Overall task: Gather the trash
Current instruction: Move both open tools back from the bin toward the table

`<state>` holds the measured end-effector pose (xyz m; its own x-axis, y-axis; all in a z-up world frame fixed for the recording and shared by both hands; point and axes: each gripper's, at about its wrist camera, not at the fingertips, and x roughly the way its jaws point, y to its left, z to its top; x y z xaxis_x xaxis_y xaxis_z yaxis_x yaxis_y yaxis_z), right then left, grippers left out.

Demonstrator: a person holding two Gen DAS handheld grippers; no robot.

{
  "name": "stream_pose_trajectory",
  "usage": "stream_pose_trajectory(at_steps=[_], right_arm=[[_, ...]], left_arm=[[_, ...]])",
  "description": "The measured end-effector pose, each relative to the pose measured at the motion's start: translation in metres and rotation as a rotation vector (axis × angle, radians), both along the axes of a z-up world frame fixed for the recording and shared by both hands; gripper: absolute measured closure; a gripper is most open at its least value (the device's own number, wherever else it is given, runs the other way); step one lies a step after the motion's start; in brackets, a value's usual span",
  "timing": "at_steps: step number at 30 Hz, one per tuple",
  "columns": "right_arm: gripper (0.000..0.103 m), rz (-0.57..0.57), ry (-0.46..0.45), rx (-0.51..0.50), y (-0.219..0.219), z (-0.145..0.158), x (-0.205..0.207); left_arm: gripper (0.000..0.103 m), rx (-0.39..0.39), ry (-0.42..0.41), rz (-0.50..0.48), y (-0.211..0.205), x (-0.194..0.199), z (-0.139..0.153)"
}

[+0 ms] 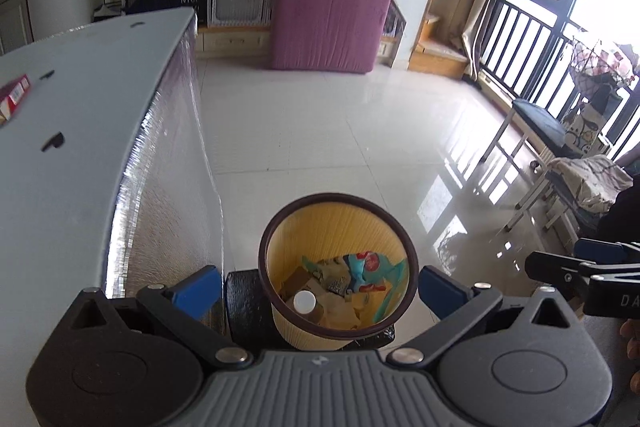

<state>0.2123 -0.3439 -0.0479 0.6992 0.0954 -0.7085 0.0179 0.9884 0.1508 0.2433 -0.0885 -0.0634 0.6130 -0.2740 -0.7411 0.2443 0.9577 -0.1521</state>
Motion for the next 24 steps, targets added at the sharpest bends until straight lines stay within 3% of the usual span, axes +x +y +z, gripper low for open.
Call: stream_pose_trajectory(at_steps=[12,24], right_arm=[[0.000,0.043,-0.095,-0.004,0.045,0.032,-0.016],[0.000,0.139,-0.197,-0.001,0.122,0.062,-0.011]], left_arm=[[0.000,-0.043,-0.111,0.080,0.059,-0.029,0.042],[0.000,-0.034,-0.178,0.235,0.158,-0.052,0.062]])
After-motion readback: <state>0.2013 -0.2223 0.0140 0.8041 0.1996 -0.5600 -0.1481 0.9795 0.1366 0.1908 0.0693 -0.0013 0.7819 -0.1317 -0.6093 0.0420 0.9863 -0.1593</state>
